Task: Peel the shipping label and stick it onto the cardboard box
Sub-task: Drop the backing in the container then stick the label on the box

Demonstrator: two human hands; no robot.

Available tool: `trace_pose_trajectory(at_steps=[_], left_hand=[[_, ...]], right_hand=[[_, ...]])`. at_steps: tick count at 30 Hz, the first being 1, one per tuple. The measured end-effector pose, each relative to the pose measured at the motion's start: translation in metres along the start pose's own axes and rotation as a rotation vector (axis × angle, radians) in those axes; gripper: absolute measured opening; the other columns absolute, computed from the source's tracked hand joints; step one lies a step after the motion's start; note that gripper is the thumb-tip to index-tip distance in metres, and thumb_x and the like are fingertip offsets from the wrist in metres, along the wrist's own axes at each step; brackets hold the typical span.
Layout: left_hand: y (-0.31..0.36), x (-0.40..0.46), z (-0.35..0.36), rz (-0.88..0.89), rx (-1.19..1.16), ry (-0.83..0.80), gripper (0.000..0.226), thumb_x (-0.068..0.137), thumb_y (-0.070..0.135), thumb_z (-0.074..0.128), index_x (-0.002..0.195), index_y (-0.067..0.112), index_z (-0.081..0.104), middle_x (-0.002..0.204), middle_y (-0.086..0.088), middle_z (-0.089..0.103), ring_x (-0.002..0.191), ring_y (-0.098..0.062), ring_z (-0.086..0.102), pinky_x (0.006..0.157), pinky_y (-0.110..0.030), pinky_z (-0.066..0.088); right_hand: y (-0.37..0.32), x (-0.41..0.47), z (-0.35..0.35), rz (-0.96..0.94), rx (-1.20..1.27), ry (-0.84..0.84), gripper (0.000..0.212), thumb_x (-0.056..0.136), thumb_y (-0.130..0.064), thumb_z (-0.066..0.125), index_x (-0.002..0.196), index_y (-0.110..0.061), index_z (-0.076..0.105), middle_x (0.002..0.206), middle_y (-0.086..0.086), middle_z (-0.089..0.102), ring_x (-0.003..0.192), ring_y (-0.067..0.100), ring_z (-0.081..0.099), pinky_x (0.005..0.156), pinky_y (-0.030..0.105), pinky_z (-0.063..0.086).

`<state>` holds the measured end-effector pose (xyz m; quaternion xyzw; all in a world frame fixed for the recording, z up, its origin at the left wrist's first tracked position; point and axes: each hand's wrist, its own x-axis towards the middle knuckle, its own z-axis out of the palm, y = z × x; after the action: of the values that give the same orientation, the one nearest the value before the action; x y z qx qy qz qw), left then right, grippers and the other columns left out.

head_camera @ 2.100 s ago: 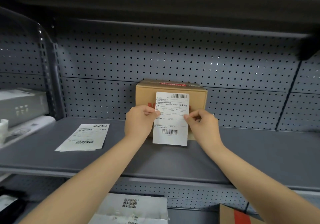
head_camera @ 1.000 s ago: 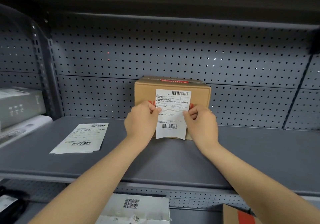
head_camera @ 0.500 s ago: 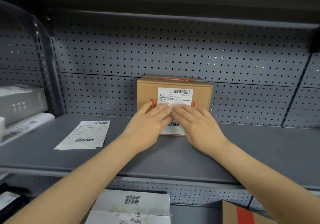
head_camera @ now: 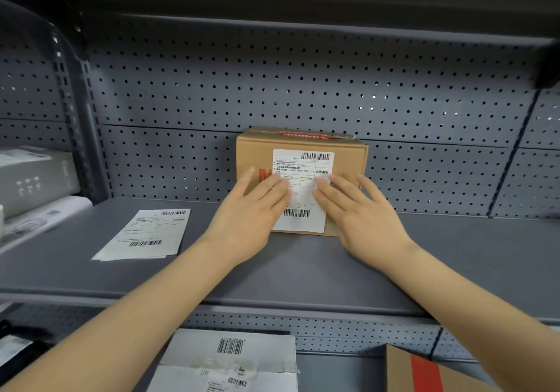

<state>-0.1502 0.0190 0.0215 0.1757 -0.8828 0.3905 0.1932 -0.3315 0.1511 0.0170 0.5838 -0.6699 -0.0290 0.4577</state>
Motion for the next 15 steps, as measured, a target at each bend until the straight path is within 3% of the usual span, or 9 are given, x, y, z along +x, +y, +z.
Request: trace_pose_trajectory(at_steps=[2,4,8,15], left_hand=[[0.002,0.006,-0.003,0.01,0.008,0.026,0.063,0.077,0.017,0.041,0.139,0.01,0.045,0.149,-0.006,0.041,0.137,-0.021,0.039,0.11,-0.049,0.013],[0.005,0.011,-0.005,-0.008,0.046,0.015,0.066,0.083,0.019,0.035,0.148,0.01,0.025,0.158,-0.006,0.02,0.144,-0.021,0.021,0.114,-0.049,0.008],[0.0,0.012,-0.003,-0.058,0.02,-0.083,0.073,0.094,0.02,0.031,0.147,0.014,-0.018,0.159,-0.001,-0.02,0.147,-0.021,-0.008,0.115,-0.049,-0.007],[-0.012,-0.005,0.002,-0.105,-0.026,-0.098,0.074,0.094,0.015,0.031,0.147,0.019,-0.02,0.158,0.005,-0.02,0.147,-0.02,-0.01,0.114,-0.049,-0.009]], right_hand=[[-0.003,0.009,-0.004,0.013,-0.01,0.031,0.059,0.078,-0.013,0.028,0.132,-0.011,0.052,0.141,0.004,0.053,0.127,0.025,0.051,0.107,0.046,0.02],[-0.004,0.015,-0.003,0.017,-0.04,0.047,0.059,0.08,-0.013,0.027,0.136,-0.011,0.048,0.144,0.003,0.05,0.13,0.024,0.048,0.108,0.048,0.02],[0.002,0.017,0.006,0.023,-0.118,0.047,0.065,0.075,-0.013,0.047,0.14,-0.015,0.043,0.148,-0.001,0.043,0.134,0.024,0.043,0.11,0.052,0.023],[0.021,-0.004,0.01,0.027,-0.111,0.047,0.078,0.066,-0.008,0.065,0.14,-0.014,0.043,0.148,0.0,0.044,0.134,0.027,0.043,0.109,0.052,0.014]])
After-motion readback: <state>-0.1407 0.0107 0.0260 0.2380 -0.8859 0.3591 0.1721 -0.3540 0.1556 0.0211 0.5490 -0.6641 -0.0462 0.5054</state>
